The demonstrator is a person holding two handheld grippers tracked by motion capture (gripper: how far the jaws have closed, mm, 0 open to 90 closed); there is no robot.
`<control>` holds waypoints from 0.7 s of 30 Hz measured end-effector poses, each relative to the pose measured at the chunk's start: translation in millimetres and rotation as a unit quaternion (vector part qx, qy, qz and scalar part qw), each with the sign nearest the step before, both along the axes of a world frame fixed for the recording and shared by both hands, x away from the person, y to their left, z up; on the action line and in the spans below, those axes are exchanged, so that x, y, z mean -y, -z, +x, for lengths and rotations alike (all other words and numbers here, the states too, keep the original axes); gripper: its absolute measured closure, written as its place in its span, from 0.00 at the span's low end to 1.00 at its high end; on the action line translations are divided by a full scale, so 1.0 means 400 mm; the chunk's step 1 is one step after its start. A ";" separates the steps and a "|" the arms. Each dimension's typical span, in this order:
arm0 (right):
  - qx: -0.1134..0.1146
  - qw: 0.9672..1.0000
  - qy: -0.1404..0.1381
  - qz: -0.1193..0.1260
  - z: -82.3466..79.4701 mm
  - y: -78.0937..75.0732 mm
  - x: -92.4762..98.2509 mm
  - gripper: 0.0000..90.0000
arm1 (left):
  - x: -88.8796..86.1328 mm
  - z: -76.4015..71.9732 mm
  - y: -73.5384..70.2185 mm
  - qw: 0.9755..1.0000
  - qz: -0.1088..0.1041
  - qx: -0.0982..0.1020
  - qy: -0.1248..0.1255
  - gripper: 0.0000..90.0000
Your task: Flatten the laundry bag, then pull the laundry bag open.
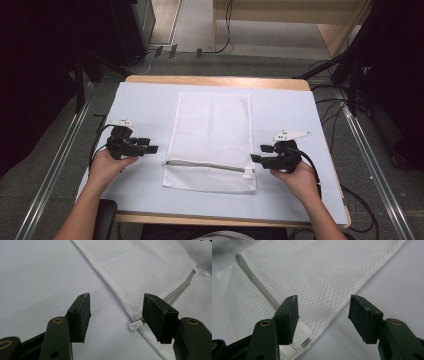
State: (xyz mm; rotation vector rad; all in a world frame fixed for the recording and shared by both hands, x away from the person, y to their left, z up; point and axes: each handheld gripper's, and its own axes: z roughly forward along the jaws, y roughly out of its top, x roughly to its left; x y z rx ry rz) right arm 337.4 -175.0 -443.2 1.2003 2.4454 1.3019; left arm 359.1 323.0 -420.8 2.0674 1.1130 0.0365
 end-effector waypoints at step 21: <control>0.008 0.998 0.053 0.013 0.038 0.021 0.078 0.46 | -0.044 0.018 0.011 0.999 0.023 0.018 -0.042 0.41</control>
